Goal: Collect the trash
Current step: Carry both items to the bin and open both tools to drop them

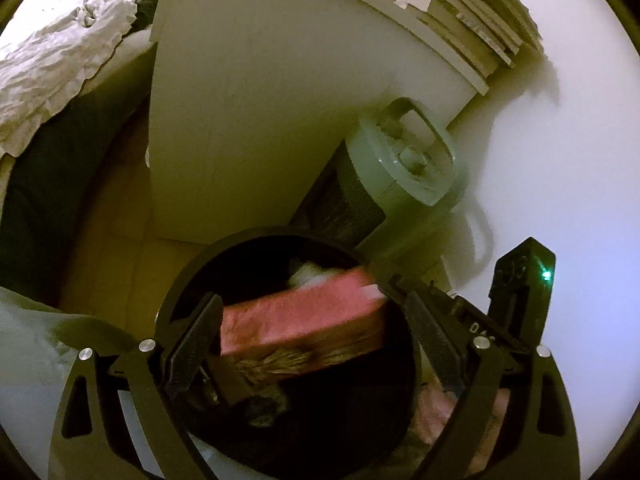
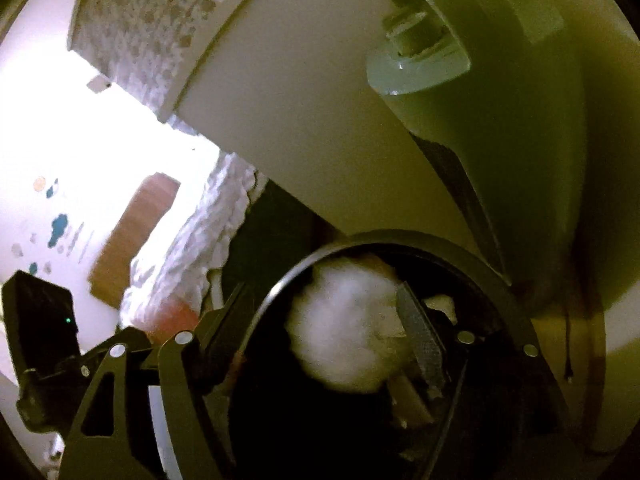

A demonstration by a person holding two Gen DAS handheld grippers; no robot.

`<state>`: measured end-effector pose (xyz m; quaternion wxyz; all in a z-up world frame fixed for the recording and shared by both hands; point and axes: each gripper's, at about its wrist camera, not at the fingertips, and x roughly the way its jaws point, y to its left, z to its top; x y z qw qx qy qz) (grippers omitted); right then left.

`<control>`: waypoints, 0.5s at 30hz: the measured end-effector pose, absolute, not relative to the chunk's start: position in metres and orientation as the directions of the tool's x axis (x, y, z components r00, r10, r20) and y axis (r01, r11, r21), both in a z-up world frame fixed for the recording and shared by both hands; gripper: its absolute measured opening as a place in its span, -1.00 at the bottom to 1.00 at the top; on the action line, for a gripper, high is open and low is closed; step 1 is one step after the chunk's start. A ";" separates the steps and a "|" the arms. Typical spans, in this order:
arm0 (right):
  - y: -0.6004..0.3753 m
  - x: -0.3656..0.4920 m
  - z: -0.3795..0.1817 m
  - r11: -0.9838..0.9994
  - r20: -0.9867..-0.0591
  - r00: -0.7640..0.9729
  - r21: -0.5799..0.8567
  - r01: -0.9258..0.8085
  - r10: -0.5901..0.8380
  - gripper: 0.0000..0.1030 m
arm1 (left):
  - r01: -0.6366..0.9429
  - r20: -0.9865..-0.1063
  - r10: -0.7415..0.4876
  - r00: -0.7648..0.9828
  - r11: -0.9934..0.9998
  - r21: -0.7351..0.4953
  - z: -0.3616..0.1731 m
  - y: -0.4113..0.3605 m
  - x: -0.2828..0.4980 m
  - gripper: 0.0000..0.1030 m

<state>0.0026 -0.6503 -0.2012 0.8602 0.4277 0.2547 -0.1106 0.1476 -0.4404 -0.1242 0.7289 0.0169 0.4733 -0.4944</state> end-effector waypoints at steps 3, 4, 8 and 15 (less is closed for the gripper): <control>-0.650 0.003 -0.201 0.607 -0.528 0.849 0.682 0.408 0.022 0.43 | 0.734 -0.703 -0.708 0.065 0.512 -0.447 -0.118 -0.437 0.145 0.80; -0.650 0.004 -0.203 0.604 -0.528 0.849 0.685 0.408 0.025 0.43 | 0.733 -0.701 -0.710 0.063 0.510 -0.451 -0.116 -0.434 0.144 0.80; -0.649 0.003 -0.206 0.603 -0.535 0.844 0.682 0.414 0.027 0.43 | 0.732 -0.677 -0.733 0.074 0.501 -0.462 -0.100 -0.416 0.134 0.80; -0.622 0.005 -0.202 0.669 -0.545 0.837 0.641 0.375 0.053 0.43 | 0.718 -0.623 -0.768 0.151 0.518 -0.464 -0.062 -0.324 0.095 0.80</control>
